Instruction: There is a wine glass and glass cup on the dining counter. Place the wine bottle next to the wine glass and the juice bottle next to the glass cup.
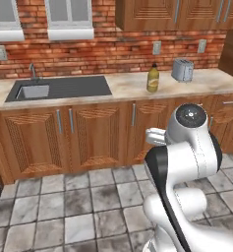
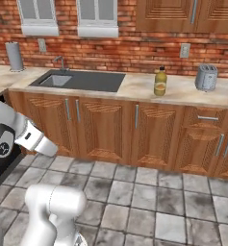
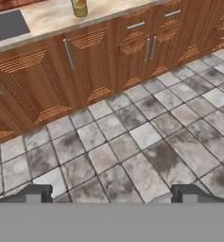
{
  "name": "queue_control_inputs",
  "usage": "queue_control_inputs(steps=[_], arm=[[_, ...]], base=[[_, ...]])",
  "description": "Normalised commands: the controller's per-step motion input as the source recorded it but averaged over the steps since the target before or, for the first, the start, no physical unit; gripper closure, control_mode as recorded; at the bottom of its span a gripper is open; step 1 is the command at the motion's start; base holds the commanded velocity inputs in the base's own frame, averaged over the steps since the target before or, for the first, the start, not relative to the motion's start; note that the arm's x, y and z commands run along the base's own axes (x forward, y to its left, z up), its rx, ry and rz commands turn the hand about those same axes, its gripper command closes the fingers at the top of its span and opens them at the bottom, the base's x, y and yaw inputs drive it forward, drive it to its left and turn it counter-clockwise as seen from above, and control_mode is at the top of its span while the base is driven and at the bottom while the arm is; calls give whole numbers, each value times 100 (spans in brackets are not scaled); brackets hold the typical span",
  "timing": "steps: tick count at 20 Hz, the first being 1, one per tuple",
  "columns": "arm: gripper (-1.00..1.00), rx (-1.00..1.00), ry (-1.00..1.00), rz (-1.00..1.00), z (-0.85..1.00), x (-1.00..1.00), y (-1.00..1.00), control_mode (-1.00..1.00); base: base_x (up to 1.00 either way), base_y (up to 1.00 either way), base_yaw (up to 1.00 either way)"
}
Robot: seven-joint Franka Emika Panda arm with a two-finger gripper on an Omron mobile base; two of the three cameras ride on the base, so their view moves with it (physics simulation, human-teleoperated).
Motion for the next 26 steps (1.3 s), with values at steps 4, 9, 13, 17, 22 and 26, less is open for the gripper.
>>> queue_control_inputs(steps=[4,9,13,17,22,26], arm=[[-100,0,0,0,0,0,0,100],[-100,0,0,0,0,0,0,100],[-100,0,0,0,0,0,0,100],[-100,0,0,0,0,0,0,100],[-100,0,0,0,0,0,0,100],[-100,0,0,0,0,0,0,100]], base=[[86,-31,1],[71,-45,1],[57,-50,6],[43,-52,10],[39,-52,9],[35,-52,10]])
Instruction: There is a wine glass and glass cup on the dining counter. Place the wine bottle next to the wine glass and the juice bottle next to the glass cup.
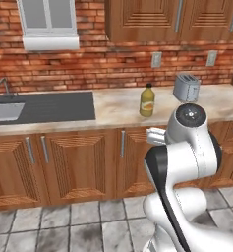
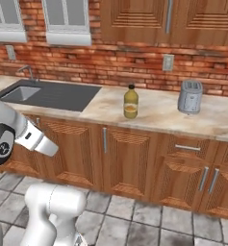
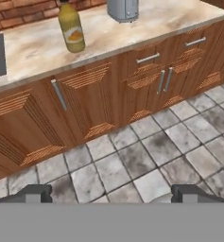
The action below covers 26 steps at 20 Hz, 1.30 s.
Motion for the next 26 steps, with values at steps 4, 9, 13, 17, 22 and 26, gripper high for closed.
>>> queue_control_inputs(steps=[4,9,13,17,22,26], arm=[[-100,0,0,0,0,0,0,100],[-100,0,0,0,0,0,0,100],[-100,0,0,0,0,0,0,100],[-100,0,0,0,0,0,0,100],[-100,0,0,0,0,0,0,100],[-100,0,0,0,0,0,0,100]], base=[[63,-49,2],[69,-47,0],[67,-45,0],[65,-32,5],[31,-19,2],[27,-5,0]])
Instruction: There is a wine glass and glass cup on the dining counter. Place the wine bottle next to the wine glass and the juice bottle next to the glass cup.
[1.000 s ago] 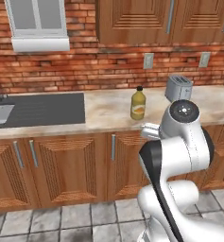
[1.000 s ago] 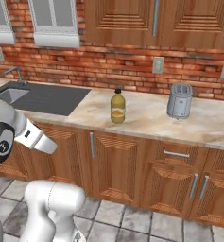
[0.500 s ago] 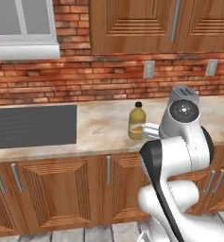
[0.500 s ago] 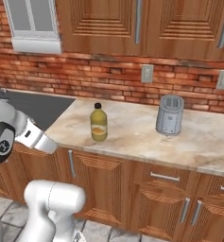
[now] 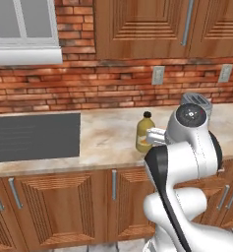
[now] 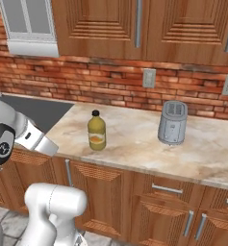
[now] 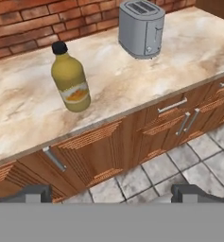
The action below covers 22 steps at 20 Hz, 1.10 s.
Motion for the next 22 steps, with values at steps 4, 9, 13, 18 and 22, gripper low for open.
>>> queue_control_inputs(steps=[4,9,13,18,22], arm=[[-100,0,0,0,0,0,0,100],[-100,0,0,0,0,0,0,100],[-100,0,0,0,0,0,0,100],[-100,0,0,0,0,0,0,100],[-100,0,0,0,0,0,0,100]], base=[[65,-7,-1],[43,-4,0],[0,-1,0],[0,0,0],[0,0,0]])
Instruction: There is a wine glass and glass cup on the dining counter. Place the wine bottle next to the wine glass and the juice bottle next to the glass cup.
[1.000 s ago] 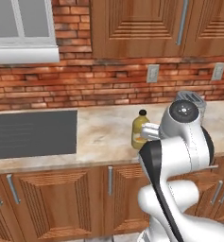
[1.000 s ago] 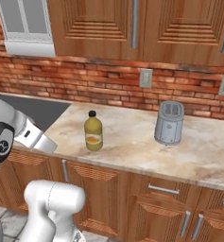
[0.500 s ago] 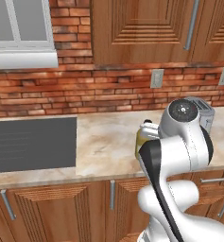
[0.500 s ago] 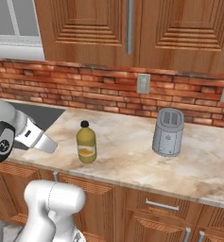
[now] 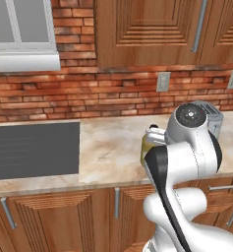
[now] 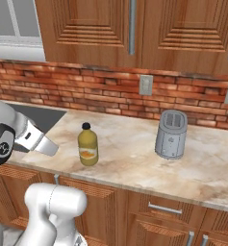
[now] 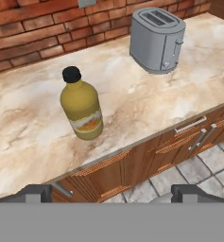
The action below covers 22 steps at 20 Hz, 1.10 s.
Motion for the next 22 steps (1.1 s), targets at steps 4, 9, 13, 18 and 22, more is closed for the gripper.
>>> queue_control_inputs(steps=[4,9,13,18,22], arm=[[-100,0,0,0,0,0,0,100],[-100,0,0,0,0,-2,1,-100],[-100,-1,-4,-6,5,-1,27,-100],[-100,-2,-11,-28,1,1,48,-100],[-100,-12,-18,-39,0,13,55,-100]], base=[[0,0,0],[0,0,0],[0,0,0],[0,0,0],[0,0,0]])
